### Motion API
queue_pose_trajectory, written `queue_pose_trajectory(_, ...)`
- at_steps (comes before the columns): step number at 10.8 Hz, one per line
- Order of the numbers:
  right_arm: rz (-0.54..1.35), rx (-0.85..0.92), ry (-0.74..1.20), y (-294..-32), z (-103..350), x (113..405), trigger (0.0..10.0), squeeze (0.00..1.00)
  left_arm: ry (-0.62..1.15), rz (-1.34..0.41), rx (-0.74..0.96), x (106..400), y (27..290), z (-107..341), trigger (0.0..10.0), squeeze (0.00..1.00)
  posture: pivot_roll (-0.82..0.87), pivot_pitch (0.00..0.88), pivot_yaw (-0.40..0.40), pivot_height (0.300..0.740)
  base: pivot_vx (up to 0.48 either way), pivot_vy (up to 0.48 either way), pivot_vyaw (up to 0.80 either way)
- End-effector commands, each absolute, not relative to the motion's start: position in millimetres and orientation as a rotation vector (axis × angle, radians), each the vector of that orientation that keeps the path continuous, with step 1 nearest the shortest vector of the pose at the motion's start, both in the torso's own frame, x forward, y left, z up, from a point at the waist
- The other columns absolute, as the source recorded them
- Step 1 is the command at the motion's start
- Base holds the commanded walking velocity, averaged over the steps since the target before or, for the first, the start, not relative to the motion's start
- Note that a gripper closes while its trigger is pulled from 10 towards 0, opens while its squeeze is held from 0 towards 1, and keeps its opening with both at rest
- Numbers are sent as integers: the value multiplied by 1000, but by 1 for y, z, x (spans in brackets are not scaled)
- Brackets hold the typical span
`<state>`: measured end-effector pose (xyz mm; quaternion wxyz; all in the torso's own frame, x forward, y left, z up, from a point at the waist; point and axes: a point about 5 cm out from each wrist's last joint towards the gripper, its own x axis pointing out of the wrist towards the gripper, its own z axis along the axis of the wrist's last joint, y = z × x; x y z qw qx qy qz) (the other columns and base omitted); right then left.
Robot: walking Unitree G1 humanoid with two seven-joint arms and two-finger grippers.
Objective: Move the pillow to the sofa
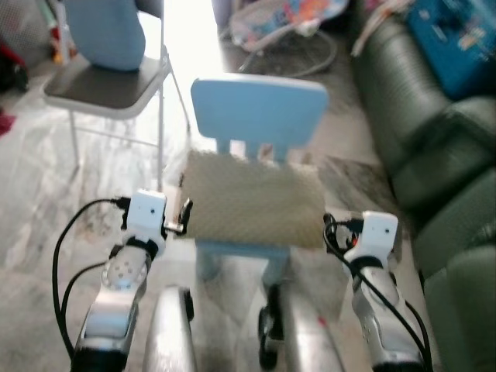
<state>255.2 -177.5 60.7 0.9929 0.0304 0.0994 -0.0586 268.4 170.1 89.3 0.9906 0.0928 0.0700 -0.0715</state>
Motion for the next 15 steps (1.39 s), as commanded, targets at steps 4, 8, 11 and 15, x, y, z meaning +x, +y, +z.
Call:
queue_pose_trajectory(4,-110,52,199,-181,66,257,10000,0,143,-146,185,269,174,92,10000,0,19,219,-60,616,0,0,0)
queue_pose_trajectory(8,-106,44,204,-183,67,257,10000,0,151,-152,168,265,171,90,10000,0,10,237,-70,616,170,0,0)
queue_pose_trajectory(11,-101,42,210,-183,67,256,10000,0,153,-156,170,266,171,90,10000,0,10,240,-71,616,354,0,0)
queue_pose_trajectory(15,-93,42,214,-181,67,257,10000,0,161,-167,171,265,169,90,10000,0,17,237,-69,616,333,0,0)
